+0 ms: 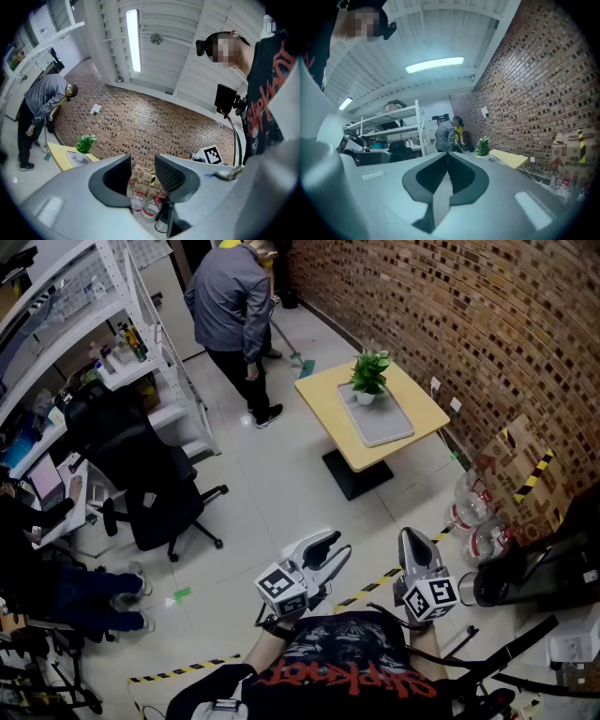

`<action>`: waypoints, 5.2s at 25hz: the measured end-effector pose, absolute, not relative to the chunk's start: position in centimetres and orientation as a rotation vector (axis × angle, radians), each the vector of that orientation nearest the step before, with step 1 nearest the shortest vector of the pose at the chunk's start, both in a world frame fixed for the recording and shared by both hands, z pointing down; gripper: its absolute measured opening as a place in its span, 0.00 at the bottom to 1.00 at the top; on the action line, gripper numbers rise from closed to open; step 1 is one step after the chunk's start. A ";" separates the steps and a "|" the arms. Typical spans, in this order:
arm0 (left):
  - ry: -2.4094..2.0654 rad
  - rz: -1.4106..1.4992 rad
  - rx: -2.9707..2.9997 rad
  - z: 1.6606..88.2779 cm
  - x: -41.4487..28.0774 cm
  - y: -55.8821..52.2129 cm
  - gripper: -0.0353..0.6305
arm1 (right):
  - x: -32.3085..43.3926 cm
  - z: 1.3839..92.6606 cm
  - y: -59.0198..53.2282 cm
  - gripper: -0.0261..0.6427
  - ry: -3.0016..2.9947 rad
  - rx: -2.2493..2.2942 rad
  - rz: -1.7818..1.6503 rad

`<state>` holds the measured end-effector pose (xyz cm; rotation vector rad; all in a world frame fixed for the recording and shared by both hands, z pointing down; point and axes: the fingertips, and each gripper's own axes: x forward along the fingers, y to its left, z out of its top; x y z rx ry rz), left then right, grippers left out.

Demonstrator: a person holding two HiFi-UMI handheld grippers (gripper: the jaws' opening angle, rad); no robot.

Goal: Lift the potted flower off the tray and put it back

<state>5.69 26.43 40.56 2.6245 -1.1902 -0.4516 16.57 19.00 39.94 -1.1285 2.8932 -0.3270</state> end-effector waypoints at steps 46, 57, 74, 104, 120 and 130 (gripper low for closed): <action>-1.251 -0.021 2.235 49.6 -20.7 -21.0 0.26 | -9.9 74.5 -51.4 0.93 3.067 -1.479 -0.463; -1.279 -0.063 2.230 49.4 -21.2 -22.1 0.26 | -8.6 76.3 -52.2 0.31 3.024 -1.624 -0.513; -1.282 -0.096 2.149 51.6 -22.0 -24.4 0.26 | -12.2 76.0 -55.9 0.93 3.068 -1.419 -0.520; -1.278 -0.127 2.358 47.3 -22.8 -26.7 0.26 | -8.9 67.5 -52.6 0.87 3.025 -1.563 -0.461; -1.164 -0.251 2.612 41.6 -20.4 -29.5 0.24 | -3.3 55.3 -48.0 0.88 2.948 -1.596 -0.324; -1.280 -0.095 2.354 45.8 -18.4 -27.8 0.16 | -3.4 71.4 -49.9 0.88 3.090 -1.477 -0.578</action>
